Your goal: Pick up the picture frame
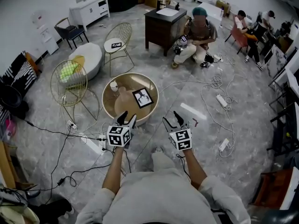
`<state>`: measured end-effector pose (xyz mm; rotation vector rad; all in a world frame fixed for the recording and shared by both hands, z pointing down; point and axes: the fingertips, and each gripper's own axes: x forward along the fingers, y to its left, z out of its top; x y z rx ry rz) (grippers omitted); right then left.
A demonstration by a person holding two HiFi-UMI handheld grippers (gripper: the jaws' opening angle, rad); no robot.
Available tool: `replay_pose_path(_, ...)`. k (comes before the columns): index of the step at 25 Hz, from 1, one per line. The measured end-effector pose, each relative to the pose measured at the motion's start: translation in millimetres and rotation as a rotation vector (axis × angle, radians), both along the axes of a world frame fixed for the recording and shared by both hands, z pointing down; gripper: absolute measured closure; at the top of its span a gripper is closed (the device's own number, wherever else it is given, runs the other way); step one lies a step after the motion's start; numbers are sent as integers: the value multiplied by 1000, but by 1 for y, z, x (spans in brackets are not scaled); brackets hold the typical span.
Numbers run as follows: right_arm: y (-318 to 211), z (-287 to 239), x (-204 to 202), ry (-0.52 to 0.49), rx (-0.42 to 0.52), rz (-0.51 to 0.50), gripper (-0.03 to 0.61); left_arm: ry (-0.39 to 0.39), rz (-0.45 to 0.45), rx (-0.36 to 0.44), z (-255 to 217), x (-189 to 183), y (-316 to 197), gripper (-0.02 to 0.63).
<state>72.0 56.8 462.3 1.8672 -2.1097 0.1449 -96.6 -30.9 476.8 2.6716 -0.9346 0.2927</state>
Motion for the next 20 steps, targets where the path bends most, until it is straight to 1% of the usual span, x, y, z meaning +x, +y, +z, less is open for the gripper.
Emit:
replay_pose_path(6,-19,9,6,-6,-6,-4,325,-22,9,4,5,5,-18,413)
replay_pose_path(11,-46,11,14,-9,-7,-18,325,-18,-6,6,4,13,-47,413)
replay_pose_path(20,-112,19,47,-12,-17,-43,325,-28,-17,-10,13,50,-105,413)
